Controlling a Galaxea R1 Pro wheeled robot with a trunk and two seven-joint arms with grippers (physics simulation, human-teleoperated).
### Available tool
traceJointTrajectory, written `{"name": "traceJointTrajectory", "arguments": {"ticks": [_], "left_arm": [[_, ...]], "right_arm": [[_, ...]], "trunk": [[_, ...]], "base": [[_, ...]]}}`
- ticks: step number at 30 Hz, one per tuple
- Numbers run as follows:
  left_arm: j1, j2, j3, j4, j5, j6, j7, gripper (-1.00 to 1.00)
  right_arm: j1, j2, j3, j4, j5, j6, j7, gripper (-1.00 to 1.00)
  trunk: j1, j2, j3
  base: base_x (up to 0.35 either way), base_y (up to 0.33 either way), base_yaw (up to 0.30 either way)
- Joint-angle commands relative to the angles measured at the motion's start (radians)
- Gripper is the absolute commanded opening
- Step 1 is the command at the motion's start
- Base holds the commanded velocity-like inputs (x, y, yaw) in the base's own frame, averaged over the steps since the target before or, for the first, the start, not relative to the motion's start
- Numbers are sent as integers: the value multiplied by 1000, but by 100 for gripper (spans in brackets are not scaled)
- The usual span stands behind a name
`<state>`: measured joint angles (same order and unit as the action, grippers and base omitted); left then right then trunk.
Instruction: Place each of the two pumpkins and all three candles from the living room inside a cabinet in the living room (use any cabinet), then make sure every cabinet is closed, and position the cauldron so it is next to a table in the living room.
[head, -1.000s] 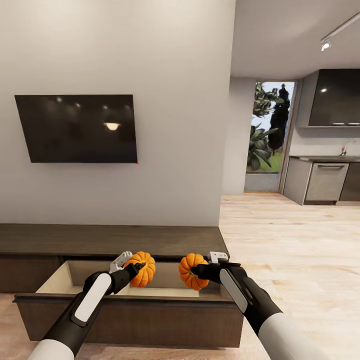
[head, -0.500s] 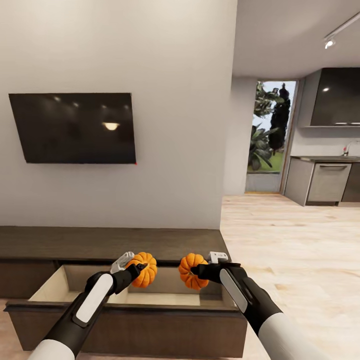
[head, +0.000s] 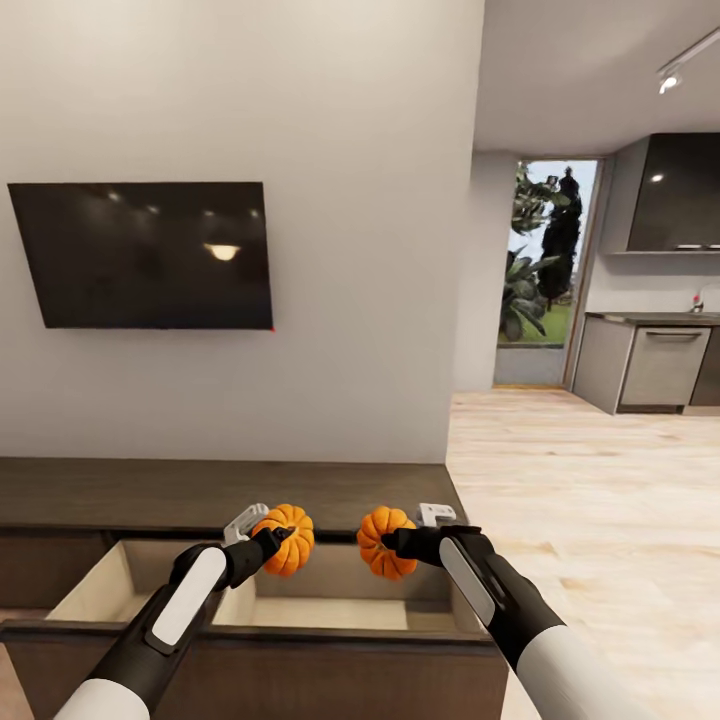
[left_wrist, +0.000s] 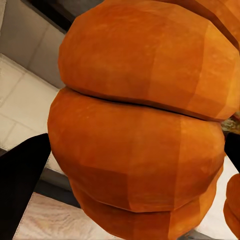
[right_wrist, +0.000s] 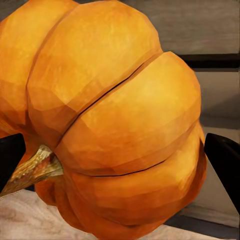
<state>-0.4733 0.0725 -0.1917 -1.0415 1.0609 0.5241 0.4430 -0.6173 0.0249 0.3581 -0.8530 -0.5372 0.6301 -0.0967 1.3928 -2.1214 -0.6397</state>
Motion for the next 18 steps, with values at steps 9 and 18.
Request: {"name": "traceJointTrajectory", "arguments": {"ticks": [9, 18], "left_arm": [[-1, 1, -3, -3, 10, -1, 11, -100], [-1, 1, -3, -3, 10, -1, 11, -100]], "right_arm": [[-1, 0, 2, -2, -10, 3, -12, -100], [-1, 0, 2, -1, -10, 3, -13, -100]], "trunk": [[0, -1, -1], [27, -50, -23]], "base": [[52, 37, 0], [0, 0, 0]]}}
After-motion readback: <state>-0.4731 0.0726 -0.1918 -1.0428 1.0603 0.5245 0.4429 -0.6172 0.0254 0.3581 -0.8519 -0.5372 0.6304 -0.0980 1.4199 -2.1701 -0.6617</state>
